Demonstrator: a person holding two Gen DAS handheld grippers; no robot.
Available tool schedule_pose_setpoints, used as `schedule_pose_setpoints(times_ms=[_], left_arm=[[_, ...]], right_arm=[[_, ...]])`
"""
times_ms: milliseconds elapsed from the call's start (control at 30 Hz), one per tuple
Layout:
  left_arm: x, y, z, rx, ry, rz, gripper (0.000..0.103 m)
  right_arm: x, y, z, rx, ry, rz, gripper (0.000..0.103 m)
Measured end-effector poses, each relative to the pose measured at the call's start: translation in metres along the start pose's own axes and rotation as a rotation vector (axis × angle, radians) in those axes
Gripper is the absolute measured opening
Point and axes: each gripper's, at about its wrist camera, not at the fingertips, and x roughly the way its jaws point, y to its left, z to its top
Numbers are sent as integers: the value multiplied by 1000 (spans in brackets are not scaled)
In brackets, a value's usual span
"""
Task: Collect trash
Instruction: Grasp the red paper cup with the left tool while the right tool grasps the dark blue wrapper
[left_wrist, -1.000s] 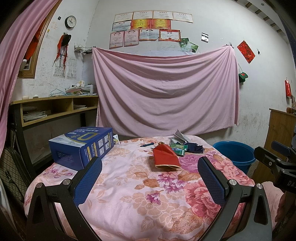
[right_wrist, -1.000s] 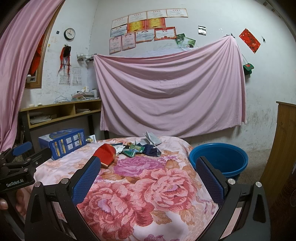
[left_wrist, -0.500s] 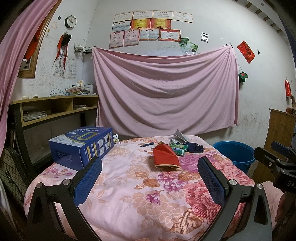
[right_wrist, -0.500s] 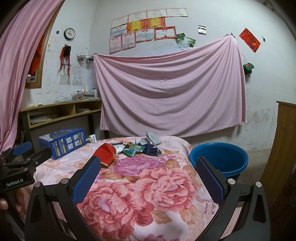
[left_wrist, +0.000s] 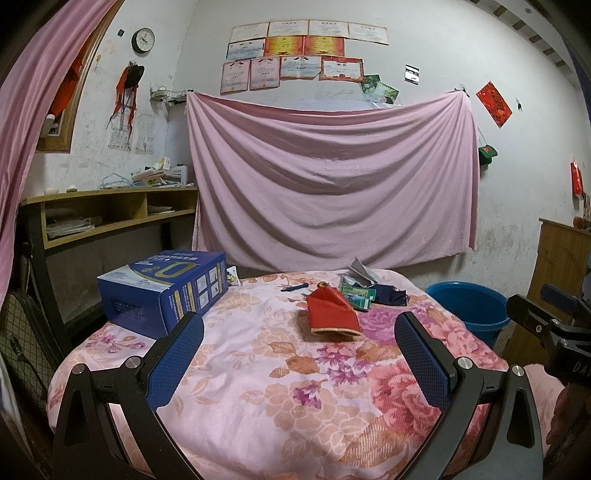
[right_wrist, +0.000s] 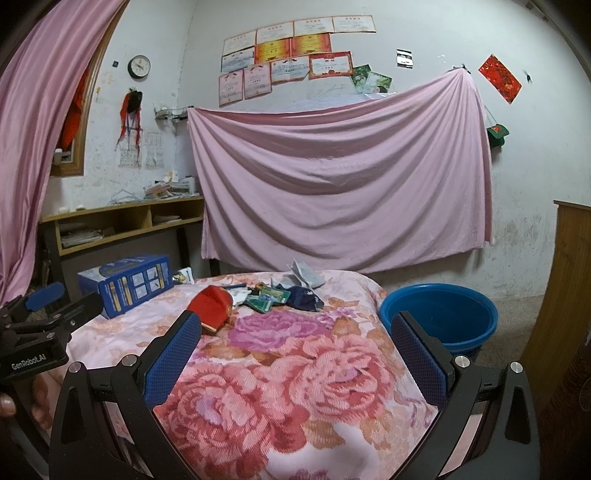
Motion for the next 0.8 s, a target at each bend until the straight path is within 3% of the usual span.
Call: schedule_pose_setpoints(times_ms=[200,333,567,800], left_arm=[[19,8,18,-8,-54,10,101],[46,9,31,-24,-46,3,101],[102,10,38,-29,93,-22,101],[151,16,29,-109,286,-95,99]], right_arm=[[28,-4,19,-62,-28,16,103],[61,-13,34,-106,-6,18,103],[137,-36,47,-125,148,85,103],[200,-41,38,-187,317,139,102]])
